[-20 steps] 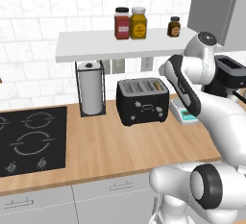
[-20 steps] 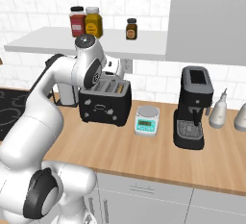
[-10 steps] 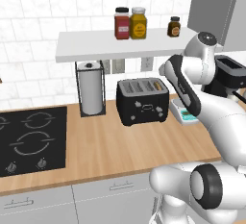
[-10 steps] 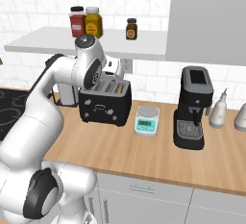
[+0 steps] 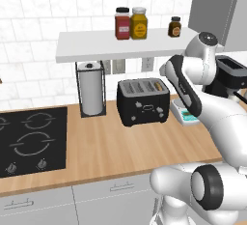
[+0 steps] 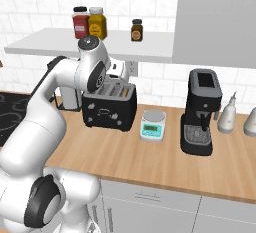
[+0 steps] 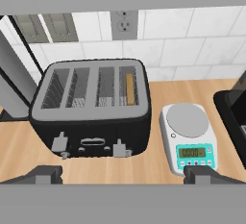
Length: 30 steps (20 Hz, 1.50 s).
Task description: Start the toaster. Once the lever pops up, take the bread to the plate on the dining counter.
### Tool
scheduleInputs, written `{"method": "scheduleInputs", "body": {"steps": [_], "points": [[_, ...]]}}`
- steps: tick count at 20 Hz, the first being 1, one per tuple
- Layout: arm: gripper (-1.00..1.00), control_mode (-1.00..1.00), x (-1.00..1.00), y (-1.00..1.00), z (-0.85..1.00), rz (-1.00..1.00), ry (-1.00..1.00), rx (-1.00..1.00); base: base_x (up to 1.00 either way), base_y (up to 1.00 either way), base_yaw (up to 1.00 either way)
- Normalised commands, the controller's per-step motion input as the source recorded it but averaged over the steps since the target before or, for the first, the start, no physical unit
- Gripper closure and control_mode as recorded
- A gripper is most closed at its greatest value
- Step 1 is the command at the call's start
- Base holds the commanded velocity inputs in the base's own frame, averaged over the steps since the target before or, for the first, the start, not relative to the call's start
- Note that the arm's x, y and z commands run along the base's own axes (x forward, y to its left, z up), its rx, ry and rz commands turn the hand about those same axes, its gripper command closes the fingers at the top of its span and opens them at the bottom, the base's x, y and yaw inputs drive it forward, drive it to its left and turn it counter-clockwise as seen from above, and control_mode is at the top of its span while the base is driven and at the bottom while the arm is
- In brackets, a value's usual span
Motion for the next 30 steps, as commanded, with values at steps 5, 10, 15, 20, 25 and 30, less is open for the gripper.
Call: {"method": "scheduleInputs", "body": {"steps": [5,10,15,20,25,30], "points": [[-1.0,-1.0,0.0,0.0,0.0,0.0,0.0,0.0,0.0,0.0,0.0],[-1.0,-1.0,0.0,0.0,0.0,0.0,0.0,0.0,0.0,0.0,0.0],[-1.0,-1.0,0.0,0.0,0.0,0.0,0.0,0.0,0.0,0.0,0.0],[-1.0,-1.0,0.0,0.0,0.0,0.0,0.0,0.0,0.0,0.0,0.0],[-1.0,-1.0,0.0,0.0,0.0,0.0,0.0,0.0,0.0,0.0,0.0],[-1.0,-1.0,0.0,0.0,0.0,0.0,0.0,0.0,0.0,0.0,0.0]]}}
